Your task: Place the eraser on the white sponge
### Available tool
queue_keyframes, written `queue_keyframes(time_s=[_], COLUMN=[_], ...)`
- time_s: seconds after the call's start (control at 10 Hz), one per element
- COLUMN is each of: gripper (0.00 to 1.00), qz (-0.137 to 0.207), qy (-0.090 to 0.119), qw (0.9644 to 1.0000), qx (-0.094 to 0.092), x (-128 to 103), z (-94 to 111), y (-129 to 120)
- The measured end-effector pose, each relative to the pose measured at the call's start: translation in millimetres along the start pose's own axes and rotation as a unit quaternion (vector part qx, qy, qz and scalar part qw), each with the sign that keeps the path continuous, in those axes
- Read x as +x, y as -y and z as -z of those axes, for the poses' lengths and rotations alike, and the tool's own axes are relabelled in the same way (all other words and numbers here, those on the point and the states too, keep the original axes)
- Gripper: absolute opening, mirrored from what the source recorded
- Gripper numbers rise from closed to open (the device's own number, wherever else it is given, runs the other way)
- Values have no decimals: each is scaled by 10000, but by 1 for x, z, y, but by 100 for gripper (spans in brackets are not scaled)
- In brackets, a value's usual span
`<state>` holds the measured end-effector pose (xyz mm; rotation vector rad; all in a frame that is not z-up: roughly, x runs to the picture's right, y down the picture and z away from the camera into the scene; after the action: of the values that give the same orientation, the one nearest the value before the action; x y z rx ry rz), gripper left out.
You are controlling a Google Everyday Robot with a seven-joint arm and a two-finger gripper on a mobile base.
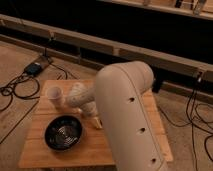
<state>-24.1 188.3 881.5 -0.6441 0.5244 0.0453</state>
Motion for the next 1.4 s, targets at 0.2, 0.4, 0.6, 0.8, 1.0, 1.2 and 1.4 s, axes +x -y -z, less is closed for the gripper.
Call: queue_keyframes(time_s=[0.2, 0.4, 0.6, 0.8, 1.0, 1.2, 1.4], gripper=[38, 15, 1, 0, 0, 0, 0], qz=[24, -101, -293, -492, -773, -1049, -1522], qy=[-44, -65, -46, -76, -69, -15, 47], qw=[9999, 9995, 9990, 9979, 9960, 9936, 9874], qx=[-105, -284, -348, -407, -432, -424, -424], x=[-2, 0, 4, 12, 22, 33, 56], z=[0, 6, 16, 26, 40, 52, 56], y=[0, 3, 13, 20, 31, 41, 57])
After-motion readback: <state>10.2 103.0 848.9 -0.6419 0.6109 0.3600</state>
